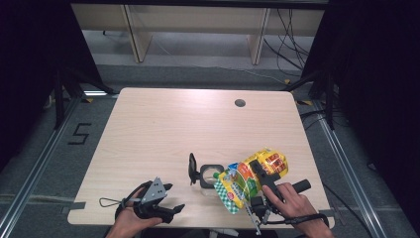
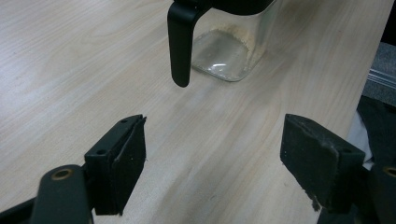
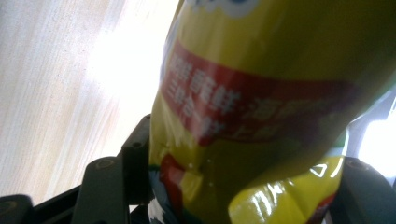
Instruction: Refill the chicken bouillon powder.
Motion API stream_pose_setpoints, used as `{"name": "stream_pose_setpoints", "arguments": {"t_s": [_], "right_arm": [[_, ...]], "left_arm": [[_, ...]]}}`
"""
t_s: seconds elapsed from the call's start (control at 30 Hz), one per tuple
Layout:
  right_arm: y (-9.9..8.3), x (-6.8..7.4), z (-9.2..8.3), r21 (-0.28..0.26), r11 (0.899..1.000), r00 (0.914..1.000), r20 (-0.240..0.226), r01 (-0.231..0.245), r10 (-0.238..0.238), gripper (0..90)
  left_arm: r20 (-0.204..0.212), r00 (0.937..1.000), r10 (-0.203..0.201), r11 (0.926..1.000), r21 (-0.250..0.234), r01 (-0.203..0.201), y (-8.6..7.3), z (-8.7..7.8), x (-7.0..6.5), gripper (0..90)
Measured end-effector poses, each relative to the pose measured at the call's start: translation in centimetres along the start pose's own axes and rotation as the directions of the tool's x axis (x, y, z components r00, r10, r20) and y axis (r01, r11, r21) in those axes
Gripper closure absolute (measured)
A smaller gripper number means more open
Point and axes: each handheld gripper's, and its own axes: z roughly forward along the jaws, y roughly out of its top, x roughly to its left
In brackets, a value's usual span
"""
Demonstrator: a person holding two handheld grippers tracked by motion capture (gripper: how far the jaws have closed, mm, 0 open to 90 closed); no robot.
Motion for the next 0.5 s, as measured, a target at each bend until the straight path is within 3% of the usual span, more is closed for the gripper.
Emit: {"name": "stream_pose_setpoints", "arguments": {"t_s": [0.03, 0.1, 0.27, 0.43, 0.5], "right_arm": [[0.00, -0.06, 0.06, -0.005, 1.000, 0.9999, 0.002, 0.015, -0.015, 39.4], [0.03, 0.17, 0.10, 0.006, 1.000, 0.9998, -0.005, 0.022, -0.022, 39.4], [0.20, 0.09, 0.28, 0.007, 0.995, 0.9955, -0.005, 0.095, -0.095, 39.4], [0.19, 0.19, 0.44, 0.005, 0.995, 0.9946, -0.002, 0.104, -0.104, 39.4], [0.22, 0.17, 0.41, 0.008, 0.994, 0.9943, 0.000, 0.106, -0.106, 39.4]], "left_arm": [[-0.003, 1.0000, 0.002, 0.9999, -0.017, -0.002, -0.04, 0.09, -0.03, 22.1], [-0.005, 1.0000, 0.000, 0.9999, -0.012, 0.000, -0.03, 0.07, -0.03, 22.1], [0.003, 1.0000, -0.003, 0.9998, -0.018, 0.003, -0.04, 0.12, -0.08, 22.1], [0.010, 0.9999, 0.004, 0.9997, -0.023, -0.003, -0.02, 0.14, -0.04, 22.1], [0.001, 0.9999, -0.012, 0.9996, -0.024, 0.012, -0.09, 0.20, -0.14, 22.1]]}}
